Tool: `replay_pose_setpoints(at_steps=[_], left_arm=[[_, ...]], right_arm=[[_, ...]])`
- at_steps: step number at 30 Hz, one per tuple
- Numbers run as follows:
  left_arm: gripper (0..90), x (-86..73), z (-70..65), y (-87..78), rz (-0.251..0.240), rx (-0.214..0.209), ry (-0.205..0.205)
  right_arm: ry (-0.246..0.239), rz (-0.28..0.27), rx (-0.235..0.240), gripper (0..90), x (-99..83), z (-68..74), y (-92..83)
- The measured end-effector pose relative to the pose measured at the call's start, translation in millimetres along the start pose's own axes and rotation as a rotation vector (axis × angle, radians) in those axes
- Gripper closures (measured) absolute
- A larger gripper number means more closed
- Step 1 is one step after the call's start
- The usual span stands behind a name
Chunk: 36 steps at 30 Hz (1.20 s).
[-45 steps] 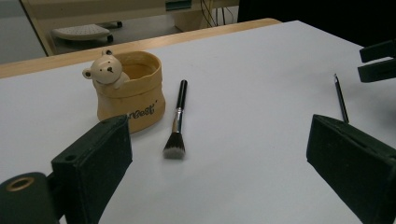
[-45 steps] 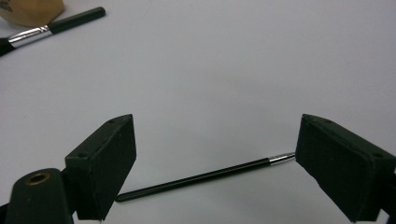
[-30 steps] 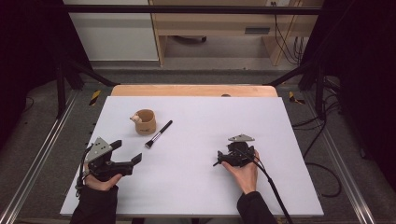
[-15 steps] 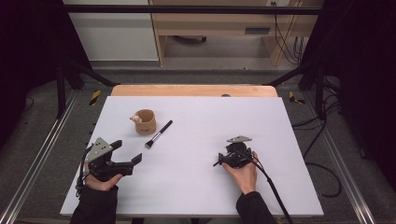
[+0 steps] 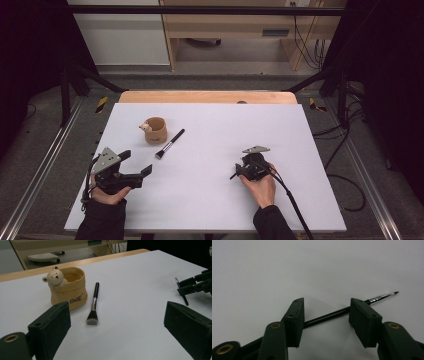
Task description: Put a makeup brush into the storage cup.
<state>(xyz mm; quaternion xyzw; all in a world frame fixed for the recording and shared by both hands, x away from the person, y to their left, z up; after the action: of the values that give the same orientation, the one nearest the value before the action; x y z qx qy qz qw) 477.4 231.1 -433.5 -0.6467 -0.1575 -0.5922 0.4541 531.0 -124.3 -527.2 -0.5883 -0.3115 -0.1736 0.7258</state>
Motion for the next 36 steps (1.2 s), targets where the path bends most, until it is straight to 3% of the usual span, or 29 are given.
replay_pose_setpoints(at_steps=[14,21,27,36], left_arm=[[6.2,0.0,-0.4,0.2,0.001,-0.001,0.002],[6.2,0.0,-0.5,0.1,0.001,-0.002,0.002],[6.2,-0.1,-0.6,0.2,0.002,-0.002,0.003],[6.2,-0.4,-0.9,0.5,0.004,-0.003,0.005]], right_arm=[[-0.017,0.015,0.006,64.9,-0.1,0.5,-4.4],[-0.017,0.028,-0.027,64.9,-1.4,-2.6,-5.7],[0.002,0.026,-0.002,67.3,-3.5,-5.5,-7.0],[-0.016,0.055,-0.003,76.0,-6.2,-9.3,-11.3]])
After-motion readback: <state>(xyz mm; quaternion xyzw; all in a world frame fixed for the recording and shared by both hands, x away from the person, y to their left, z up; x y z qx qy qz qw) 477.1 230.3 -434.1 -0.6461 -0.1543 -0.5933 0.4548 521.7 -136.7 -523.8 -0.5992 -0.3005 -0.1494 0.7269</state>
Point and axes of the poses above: each handheld gripper's, and its own axes: y roughly forward along the jaws, x roughly out of its top, z roughly to its left, the point moved 7 cm from there along y, roughly forward along the jaws, and after that the axes turned 10 degrees about y, right-handed, at the moved point
